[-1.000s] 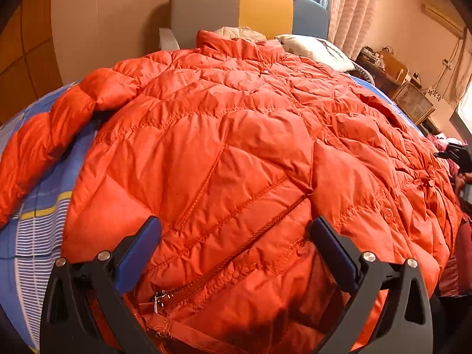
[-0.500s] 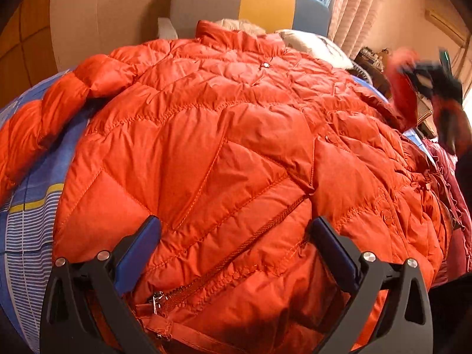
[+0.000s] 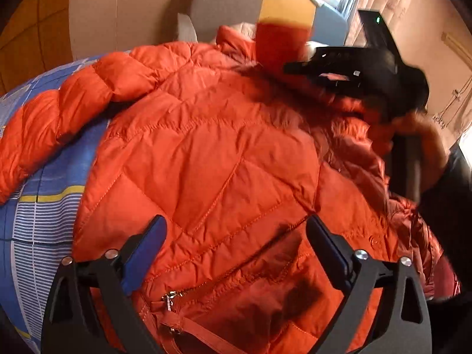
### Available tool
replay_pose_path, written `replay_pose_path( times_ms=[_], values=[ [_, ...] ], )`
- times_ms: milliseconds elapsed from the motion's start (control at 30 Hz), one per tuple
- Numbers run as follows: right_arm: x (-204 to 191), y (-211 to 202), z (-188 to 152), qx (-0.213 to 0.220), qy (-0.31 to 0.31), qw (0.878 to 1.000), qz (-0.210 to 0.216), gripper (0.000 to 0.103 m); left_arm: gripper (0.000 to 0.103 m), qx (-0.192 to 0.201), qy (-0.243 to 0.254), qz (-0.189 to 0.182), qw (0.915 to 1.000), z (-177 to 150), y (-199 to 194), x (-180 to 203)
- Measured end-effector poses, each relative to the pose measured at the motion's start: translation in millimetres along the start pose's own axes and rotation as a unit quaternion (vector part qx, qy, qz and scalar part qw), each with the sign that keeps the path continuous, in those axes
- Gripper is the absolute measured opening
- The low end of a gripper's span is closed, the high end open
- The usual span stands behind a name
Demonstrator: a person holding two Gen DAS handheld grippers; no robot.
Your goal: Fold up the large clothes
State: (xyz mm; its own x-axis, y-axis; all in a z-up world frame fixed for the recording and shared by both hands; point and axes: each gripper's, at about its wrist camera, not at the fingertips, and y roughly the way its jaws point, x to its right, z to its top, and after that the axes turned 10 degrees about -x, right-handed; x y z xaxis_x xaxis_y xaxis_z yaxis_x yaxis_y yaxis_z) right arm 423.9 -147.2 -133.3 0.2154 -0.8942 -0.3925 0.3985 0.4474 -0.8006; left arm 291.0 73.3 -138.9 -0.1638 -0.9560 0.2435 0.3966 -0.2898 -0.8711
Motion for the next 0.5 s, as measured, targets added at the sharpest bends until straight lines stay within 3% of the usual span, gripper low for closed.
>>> replay_pose_path(
  times_ms=[33, 67, 233, 500],
  values=[
    [3.5, -8.1, -4.6, 0.008, 0.011, 1.000, 0.008, 0.078, 0.090, 0.001, 0.000, 0.006, 1.0000, -1.2, -1.2, -0.5],
    [5.4, -18.4, -11.1, 0.018, 0.029, 0.999, 0.017, 0.082, 0.087, -0.003, -0.001, 0.010, 0.9999, -1.1, -2.1, -0.1],
    [36.9, -60.5, -28.5, 0.056, 0.078, 0.995, 0.013, 0.083, 0.082, 0.021, -0.011, -0.008, 0.9997, 13.3, -16.2, 2.2],
    [139.9, -101.3, -72.6, 0.074, 0.215, 0.973, -0.030, 0.083, 0.082, 0.057, -0.046, -0.066, 0.9951, 67.1, -5.8, -6.6]
  ],
)
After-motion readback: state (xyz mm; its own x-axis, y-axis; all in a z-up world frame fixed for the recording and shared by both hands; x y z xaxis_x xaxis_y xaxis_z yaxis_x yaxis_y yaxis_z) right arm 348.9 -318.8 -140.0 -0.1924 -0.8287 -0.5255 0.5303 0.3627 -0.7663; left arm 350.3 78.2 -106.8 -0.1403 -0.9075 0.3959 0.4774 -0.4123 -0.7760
